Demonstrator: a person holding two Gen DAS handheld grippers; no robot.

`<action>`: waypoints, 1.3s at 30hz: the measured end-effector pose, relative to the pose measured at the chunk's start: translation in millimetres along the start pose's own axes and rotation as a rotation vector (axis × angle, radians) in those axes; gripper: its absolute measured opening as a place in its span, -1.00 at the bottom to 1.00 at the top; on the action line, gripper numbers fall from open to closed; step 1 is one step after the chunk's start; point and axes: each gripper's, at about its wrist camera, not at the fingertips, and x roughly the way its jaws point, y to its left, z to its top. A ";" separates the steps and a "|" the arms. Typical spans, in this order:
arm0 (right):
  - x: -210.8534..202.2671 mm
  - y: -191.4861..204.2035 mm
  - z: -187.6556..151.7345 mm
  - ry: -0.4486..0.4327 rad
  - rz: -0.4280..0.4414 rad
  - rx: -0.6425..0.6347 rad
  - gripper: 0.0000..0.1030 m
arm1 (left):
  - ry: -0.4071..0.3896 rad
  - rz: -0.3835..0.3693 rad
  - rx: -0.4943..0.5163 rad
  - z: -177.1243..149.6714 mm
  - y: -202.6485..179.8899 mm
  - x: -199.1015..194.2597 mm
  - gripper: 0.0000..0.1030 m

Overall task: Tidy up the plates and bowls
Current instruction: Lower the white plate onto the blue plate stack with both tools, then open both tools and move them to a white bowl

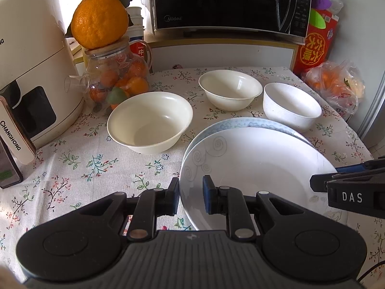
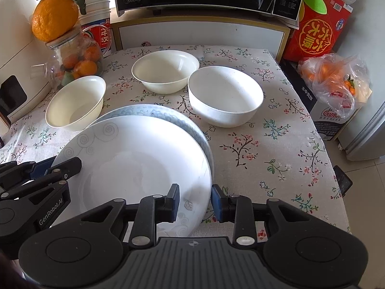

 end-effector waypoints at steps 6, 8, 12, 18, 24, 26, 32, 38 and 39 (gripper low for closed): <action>-0.6 0.9 0.0 0.003 -0.002 0.010 -0.46 | 0.002 0.020 0.022 -0.1 -4.1 -0.9 -0.66; 0.1 -0.8 0.6 0.008 0.003 0.026 -0.45 | 0.006 0.023 0.025 0.4 -5.3 -1.0 -0.65; 2.1 -7.5 4.2 0.027 0.028 0.080 -0.42 | 0.047 0.005 0.007 3.9 -4.1 0.7 -0.56; 5.4 -19.8 9.5 0.072 0.091 0.193 -0.34 | 0.112 -0.016 -0.064 14.3 2.3 3.4 -0.50; 6.6 -40.0 16.8 0.108 0.182 0.351 -0.16 | 0.123 -0.030 -0.088 34.5 -1.4 3.3 -0.18; 7.0 -49.4 19.8 0.117 0.212 0.413 -0.12 | 0.113 -0.042 -0.099 41.9 -3.8 4.3 -0.10; 14.8 -87.3 26.1 0.140 0.262 0.639 0.00 | 0.093 -0.103 -0.144 61.6 -13.8 18.7 -0.01; 24.9 -118.9 38.0 0.113 0.254 0.744 0.02 | 0.063 -0.166 -0.144 78.4 -26.6 34.2 -0.03; 26.3 -122.1 39.6 0.103 0.258 0.754 0.03 | 0.056 -0.179 -0.145 81.4 -28.5 36.2 -0.05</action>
